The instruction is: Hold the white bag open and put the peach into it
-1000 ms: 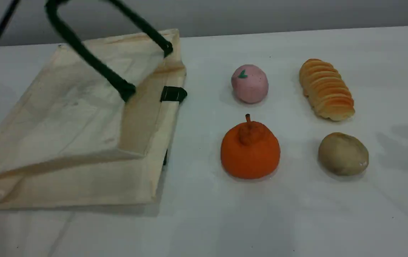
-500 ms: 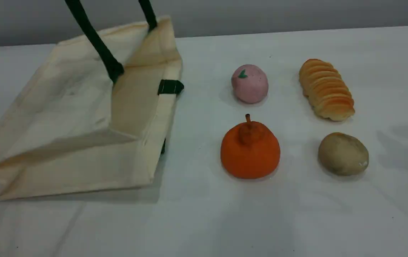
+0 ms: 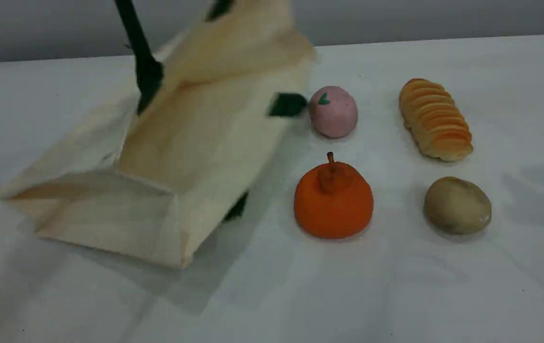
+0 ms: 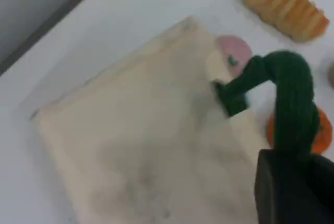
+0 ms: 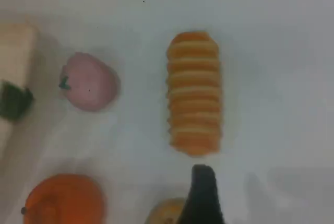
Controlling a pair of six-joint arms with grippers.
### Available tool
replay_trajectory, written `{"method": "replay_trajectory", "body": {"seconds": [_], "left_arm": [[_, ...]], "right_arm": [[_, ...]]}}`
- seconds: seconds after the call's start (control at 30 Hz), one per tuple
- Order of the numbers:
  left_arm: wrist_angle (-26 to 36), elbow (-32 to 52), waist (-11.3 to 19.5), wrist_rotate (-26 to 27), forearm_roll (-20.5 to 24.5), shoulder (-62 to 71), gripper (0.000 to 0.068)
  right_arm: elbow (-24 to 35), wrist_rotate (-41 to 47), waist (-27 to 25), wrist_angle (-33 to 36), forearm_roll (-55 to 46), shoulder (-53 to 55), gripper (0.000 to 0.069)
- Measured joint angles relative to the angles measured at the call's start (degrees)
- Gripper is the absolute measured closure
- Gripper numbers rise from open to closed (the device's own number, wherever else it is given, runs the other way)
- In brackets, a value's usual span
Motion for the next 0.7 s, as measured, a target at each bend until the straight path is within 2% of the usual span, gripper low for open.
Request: {"method": "replay_trajectory", "body": {"seconds": [0.1, 0.17, 0.37, 0.7], "left_arm": [[0.1, 2.6, -1.4, 0.0, 3.2, -2.2, 0.0585], [0.1, 4.6, -1.4, 0.6, 3.5, -4.2, 0.0585], [0.3, 9.2, -1.4, 4.2, 3.4, -9.3, 0.0585], [0.2, 9.2, -1.4, 4.4, 1.1, -10.0, 0.0585]], "right_arm": [[0.0, 0.0, 0.0, 0.1, -0.1, 0.0, 0.0164], [0.0, 0.0, 0.0, 0.1, -0.1, 0.0, 0.0164], [0.0, 0.0, 0.0, 0.6, -0.1, 0.0, 0.0164], [0.0, 0.0, 0.0, 3.2, 0.2, 0.0, 0.0164]]}}
